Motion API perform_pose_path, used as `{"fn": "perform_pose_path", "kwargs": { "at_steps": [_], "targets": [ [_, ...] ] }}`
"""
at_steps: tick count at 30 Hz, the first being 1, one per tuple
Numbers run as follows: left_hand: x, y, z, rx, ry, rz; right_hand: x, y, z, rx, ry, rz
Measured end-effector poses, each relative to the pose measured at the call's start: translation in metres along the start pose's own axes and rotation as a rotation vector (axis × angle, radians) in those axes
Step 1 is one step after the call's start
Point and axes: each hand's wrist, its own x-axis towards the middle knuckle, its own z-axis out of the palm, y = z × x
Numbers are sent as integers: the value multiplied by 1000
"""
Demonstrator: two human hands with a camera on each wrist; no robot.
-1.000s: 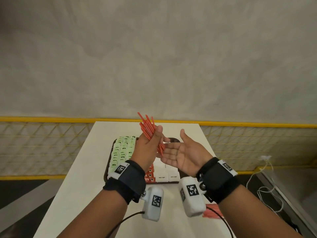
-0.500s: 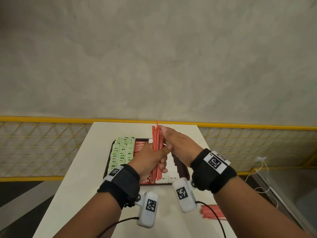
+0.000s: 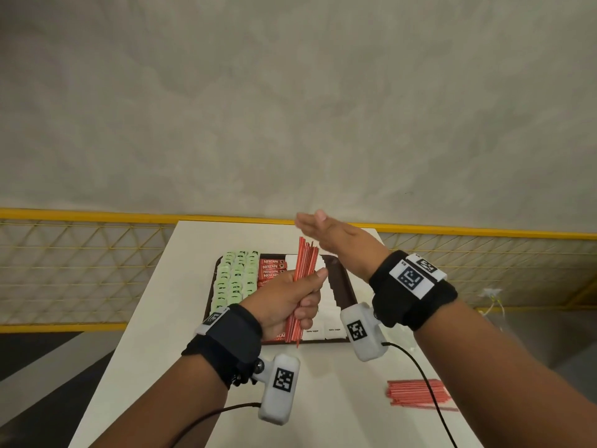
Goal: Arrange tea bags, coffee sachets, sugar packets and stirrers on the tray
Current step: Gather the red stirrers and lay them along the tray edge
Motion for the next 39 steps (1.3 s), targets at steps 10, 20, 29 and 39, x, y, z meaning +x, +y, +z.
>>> {"fn": "perform_pose_path", "kwargs": {
  "at_steps": [10,20,29,39],
  "targets": [
    [1,-1,-16,68,-42,-75,8,-1,11,-403,25,26],
    [8,0,-24,212,-76,-148,18,21,33,-237,152,-4],
    [10,-11,-33,149,-90,-138,18,41,39,-202,341,-50],
    [13,-31,-56,-261,122,-244,8,54,34,-179,667,-32]
  ]
}}
